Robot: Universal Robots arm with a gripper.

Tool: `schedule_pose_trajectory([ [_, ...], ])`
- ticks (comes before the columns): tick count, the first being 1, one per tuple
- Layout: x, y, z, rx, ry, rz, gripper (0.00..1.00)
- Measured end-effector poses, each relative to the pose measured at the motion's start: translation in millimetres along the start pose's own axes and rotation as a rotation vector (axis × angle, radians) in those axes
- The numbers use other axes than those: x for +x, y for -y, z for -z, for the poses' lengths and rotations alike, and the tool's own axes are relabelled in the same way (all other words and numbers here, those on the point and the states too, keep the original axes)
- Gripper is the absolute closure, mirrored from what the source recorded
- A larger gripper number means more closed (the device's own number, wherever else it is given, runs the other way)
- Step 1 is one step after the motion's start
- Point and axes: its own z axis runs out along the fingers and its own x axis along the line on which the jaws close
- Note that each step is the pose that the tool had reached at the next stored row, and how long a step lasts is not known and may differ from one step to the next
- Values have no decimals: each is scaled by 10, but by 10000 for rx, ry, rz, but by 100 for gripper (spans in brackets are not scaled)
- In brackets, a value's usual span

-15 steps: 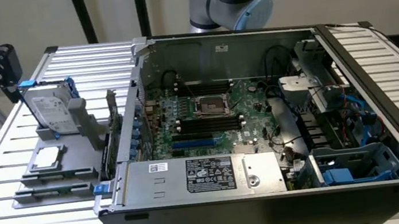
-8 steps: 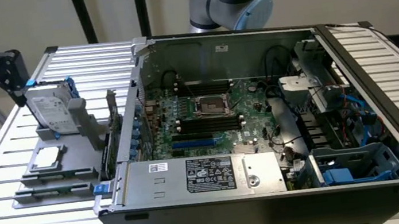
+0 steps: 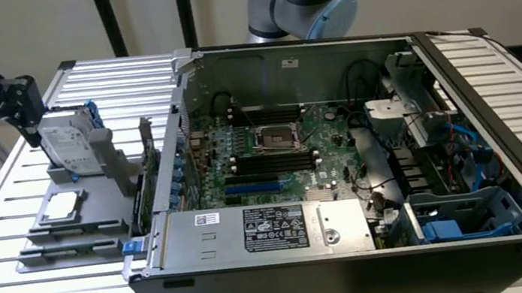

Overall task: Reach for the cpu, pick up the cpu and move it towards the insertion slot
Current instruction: 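Pick up the cpu and move it towards the insertion slot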

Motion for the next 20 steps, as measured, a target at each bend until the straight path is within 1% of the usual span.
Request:
schedule_pose_trajectory([
  [20, -8, 16, -365, -1, 7, 2, 35],
])
